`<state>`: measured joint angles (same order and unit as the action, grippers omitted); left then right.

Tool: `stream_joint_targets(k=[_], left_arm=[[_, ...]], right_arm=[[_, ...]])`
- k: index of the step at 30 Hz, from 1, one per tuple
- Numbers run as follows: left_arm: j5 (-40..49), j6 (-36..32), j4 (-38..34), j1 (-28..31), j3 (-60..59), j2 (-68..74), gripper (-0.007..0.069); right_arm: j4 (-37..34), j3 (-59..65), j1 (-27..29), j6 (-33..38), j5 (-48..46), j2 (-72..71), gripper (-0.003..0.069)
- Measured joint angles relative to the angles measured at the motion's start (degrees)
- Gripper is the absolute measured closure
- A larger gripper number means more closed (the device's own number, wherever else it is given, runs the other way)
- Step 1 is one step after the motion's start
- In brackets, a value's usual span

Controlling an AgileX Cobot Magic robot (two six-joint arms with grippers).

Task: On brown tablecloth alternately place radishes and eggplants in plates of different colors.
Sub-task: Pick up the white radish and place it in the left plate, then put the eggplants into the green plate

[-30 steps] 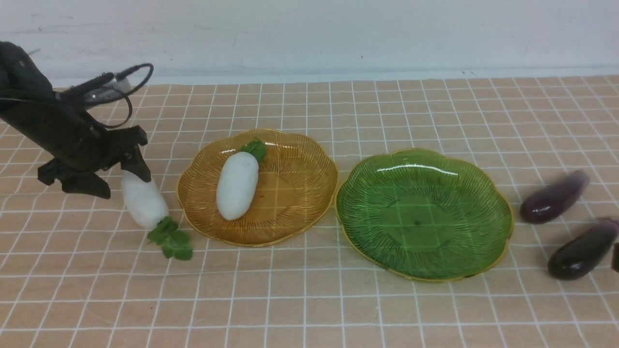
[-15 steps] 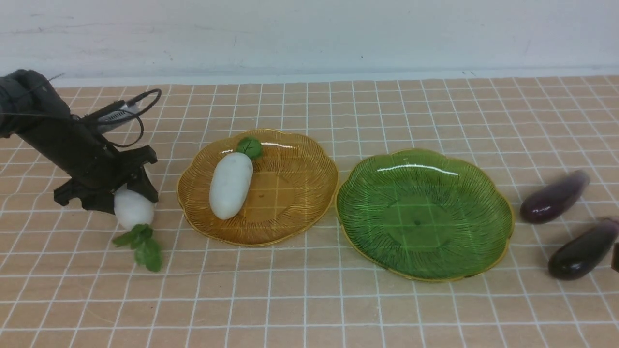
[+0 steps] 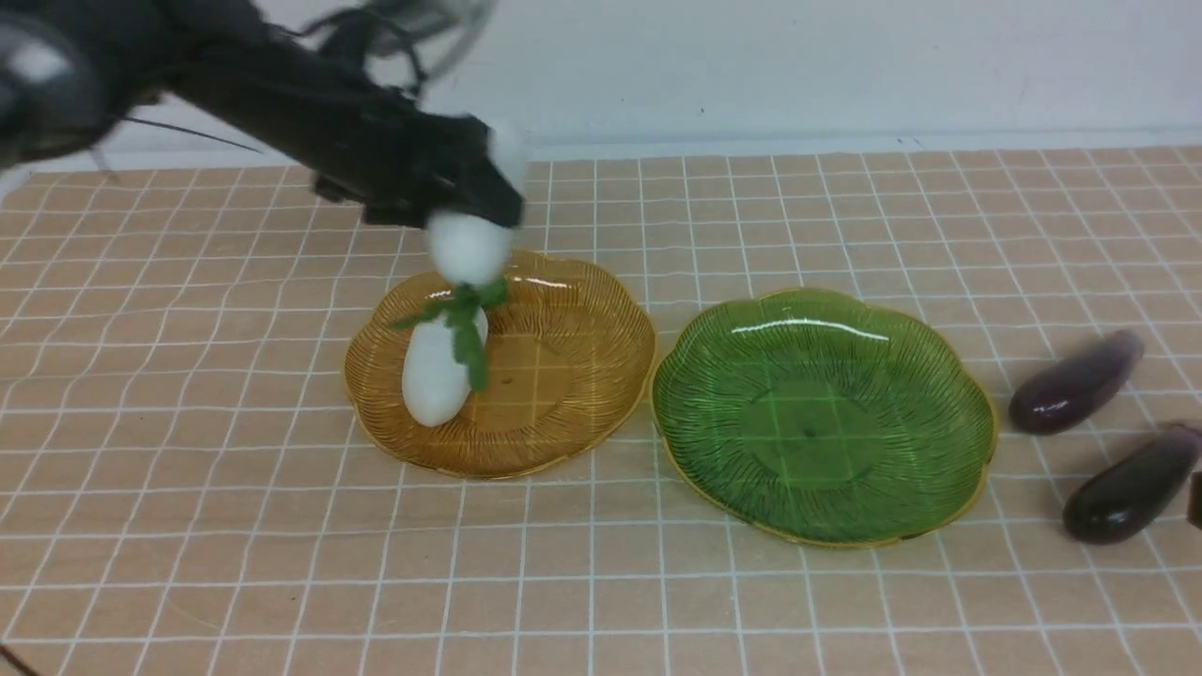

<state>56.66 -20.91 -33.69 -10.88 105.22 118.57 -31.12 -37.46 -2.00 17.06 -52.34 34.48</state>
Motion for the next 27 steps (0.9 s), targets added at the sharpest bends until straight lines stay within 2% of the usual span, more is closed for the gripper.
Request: stream_joint_targets(k=[5, 8, 10, 13, 14, 17, 20, 22, 27], left_arm=[[0.0, 10.0, 11.9, -2.1, -0.1, 3.2, 0.0164], [2.1, 12.4, 14.2, -2.1, 0.2, 3.3, 0.0067], [4.7, 12.8, 14.7, -2.1, 1.2, 3.3, 0.0029], [9.3, 12.6, 14.7, -2.1, 3.7, 3.3, 0.0043], [11.2, 12.6, 14.7, -2.1, 4.9, 3.3, 0.0090], [13.3, 11.9, 16.7, -2.1, 8.0, 1.7, 0.0366], [13.6, 11.4, 20.9, -2.1, 7.8, -3.1, 0.0571], [13.7, 11.3, 22.6, -2.1, 7.1, -6.8, 0.0610], [13.8, 11.3, 23.7, -2.1, 2.6, -16.2, 0.0627]], right_arm=[[1.0, -2.4, 0.0, -3.4, 0.2, 0.5, 0.0674], [6.0, -7.3, 0.0, -7.9, -0.2, 3.4, 0.0674], [11.2, -11.4, 0.0, -12.4, -1.5, 7.2, 0.0674], [19.0, -17.6, 0.0, -18.4, -4.4, 14.6, 0.0674], [20.5, -19.4, 0.0, -19.4, -5.1, 17.0, 0.0674], [24.8, -24.7, 1.4, -23.1, -9.2, 25.5, 0.0674], [25.8, -27.8, 5.8, -24.2, -10.9, 33.8, 0.0674], [25.4, -28.1, 9.2, -24.3, -10.7, 37.6, 0.0674], [24.1, -28.3, 13.9, -24.4, -9.0, 43.8, 0.0667]])
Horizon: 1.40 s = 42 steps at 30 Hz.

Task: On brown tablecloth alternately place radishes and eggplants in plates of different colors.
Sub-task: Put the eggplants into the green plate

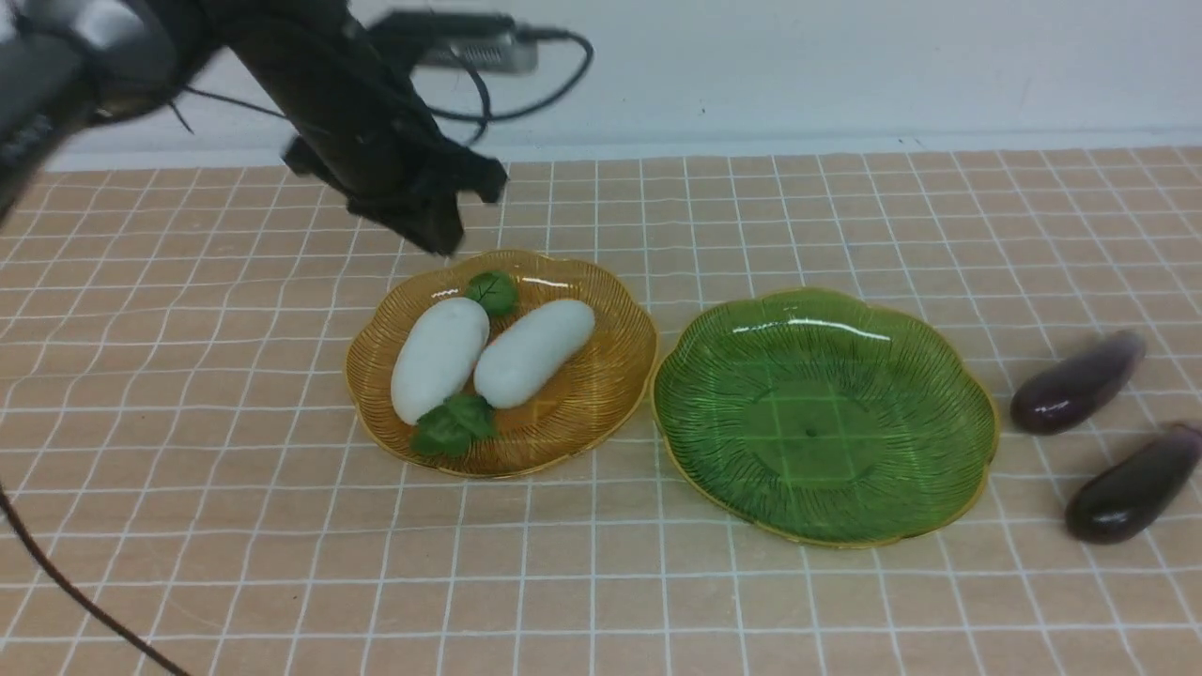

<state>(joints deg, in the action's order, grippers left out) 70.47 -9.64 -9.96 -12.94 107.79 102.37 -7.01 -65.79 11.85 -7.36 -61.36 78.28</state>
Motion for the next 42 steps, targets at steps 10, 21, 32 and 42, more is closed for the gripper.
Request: stream_joint_targets(k=[10, 21, 32, 42], left_arm=[[1.1, -0.1, 0.3, 0.0, -17.2, -16.3, 0.0628], [1.1, -0.2, 2.1, 0.0, -29.4, -23.9, 0.0628], [1.0, 0.0, 3.8, 0.0, -31.3, -24.2, 0.0628], [0.4, 0.0, 4.8, 0.0, -31.3, -24.2, 0.0628]], right_arm=[[-2.8, -0.2, 3.1, 0.0, 12.8, 14.9, 0.0418], [-8.0, -2.4, 3.1, -1.8, 14.4, 28.2, 0.0083], [-8.2, -2.8, 3.1, -1.3, 13.3, 32.8, 0.0214], [-7.0, -9.0, 2.4, -0.6, 1.9, 28.0, 0.0353]])
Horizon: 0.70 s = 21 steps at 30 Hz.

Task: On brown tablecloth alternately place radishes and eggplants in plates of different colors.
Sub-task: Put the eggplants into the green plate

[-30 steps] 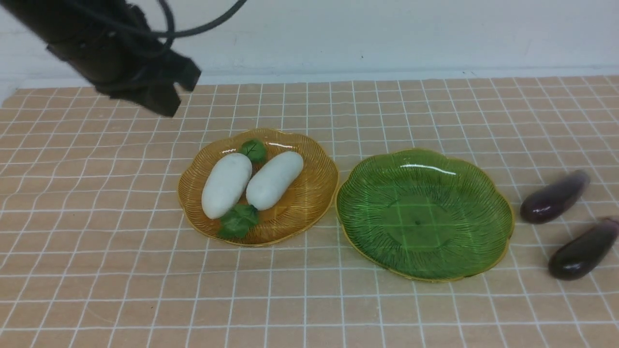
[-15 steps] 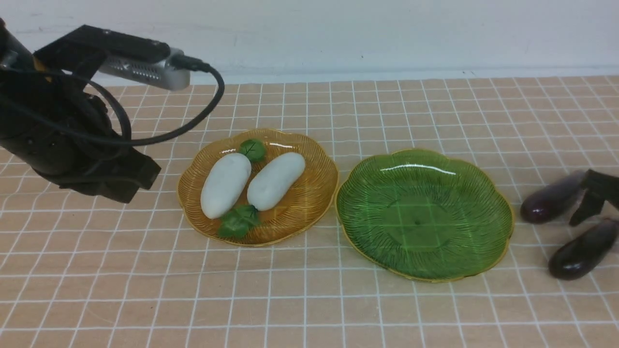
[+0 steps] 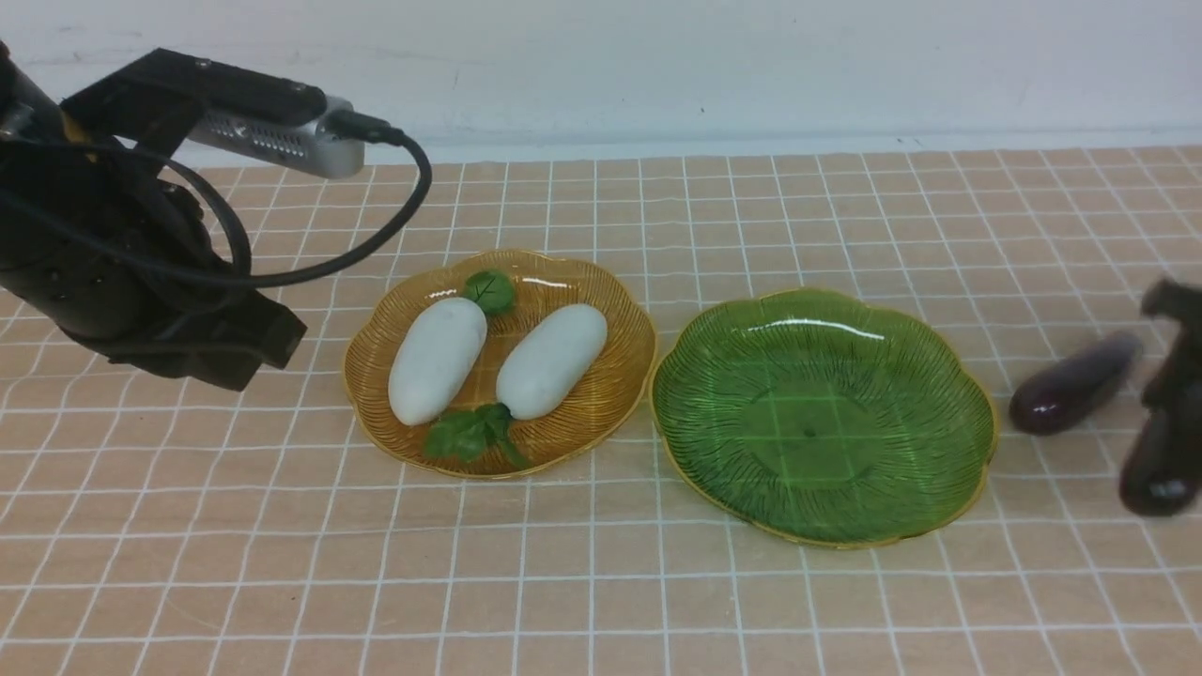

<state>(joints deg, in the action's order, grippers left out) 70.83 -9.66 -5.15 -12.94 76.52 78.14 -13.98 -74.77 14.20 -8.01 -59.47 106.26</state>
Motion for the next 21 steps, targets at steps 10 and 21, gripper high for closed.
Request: stream_joint_targets(k=[10, 21], left_arm=[[-2.9, 0.0, -0.6, 0.0, 0.0, 0.0, 0.0628], [-2.5, 0.0, -0.7, 0.0, 0.0, 0.0, 0.0628]], right_arm=[[-16.4, -10.2, -22.8, 7.1, 7.0, 0.4, 0.0353], [-10.1, -24.1, -28.2, 4.3, -2.6, 11.2, 0.0056]])
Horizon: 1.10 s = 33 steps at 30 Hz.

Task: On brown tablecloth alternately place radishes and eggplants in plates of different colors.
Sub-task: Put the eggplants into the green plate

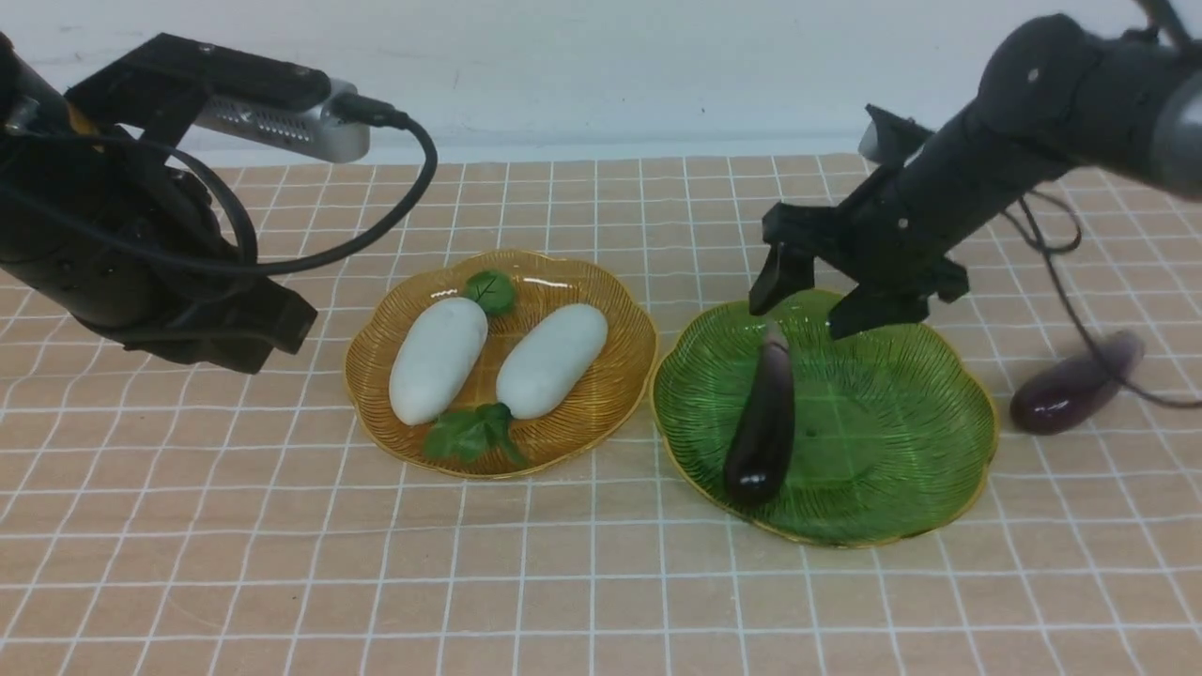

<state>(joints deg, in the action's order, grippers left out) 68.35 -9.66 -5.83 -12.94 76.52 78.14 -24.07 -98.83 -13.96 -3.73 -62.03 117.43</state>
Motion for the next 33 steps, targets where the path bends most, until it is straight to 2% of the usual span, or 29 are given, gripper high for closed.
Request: stream_joint_targets(k=[2, 3, 6, 8, 11, 14, 24, 27, 30, 33], left_arm=[[0.4, -0.1, 0.0, 0.0, 0.0, 0.0, 0.0628], [0.5, -0.2, 0.1, 0.0, 0.0, 0.0, 0.0628], [1.1, -0.2, 0.3, 0.0, 0.0, 0.0, 0.0628], [2.0, -0.2, 0.4, 0.0, 0.0, 0.0, 0.0628], [2.2, -0.2, 0.4, 0.0, 0.0, 0.0, 0.0628], [2.2, -0.2, 0.4, 0.0, 0.0, 0.0, 0.0628], [2.3, -0.2, 0.4, 0.0, 0.0, 0.0, 0.0628], [2.4, -0.2, 0.4, 0.0, 0.0, 0.0, 0.0628], [2.5, -0.2, 0.4, 0.0, 0.0, 0.0, 0.0628], [2.6, -0.2, 0.4, 0.0, 0.0, 0.0, 0.0628]], right_arm=[[5.6, -3.6, 0.6, 0.0, -5.1, 0.0, 0.0036], [10.6, -6.5, 1.3, -0.2, -7.6, 0.0, 0.0043], [20.6, -9.2, 5.1, -3.5, -8.2, -0.7, 0.0091], [24.6, -8.9, 10.2, -7.7, -8.4, -1.3, 0.0131], [20.6, -7.2, 18.3, -10.0, -8.7, -0.4, 0.0149], [14.5, -7.0, 22.7, -10.3, -8.8, 3.8, 0.0152], [12.9, -6.7, 23.4, -11.8, -8.5, 12.4, 0.0153], [11.9, -6.7, 23.4, -11.4, -8.4, 13.2, 0.0194], [11.6, -7.1, 23.4, -10.2, -8.4, 13.2, 0.0294], [9.3, -9.3, 23.4, -8.3, -8.4, 11.9, 0.0300]])
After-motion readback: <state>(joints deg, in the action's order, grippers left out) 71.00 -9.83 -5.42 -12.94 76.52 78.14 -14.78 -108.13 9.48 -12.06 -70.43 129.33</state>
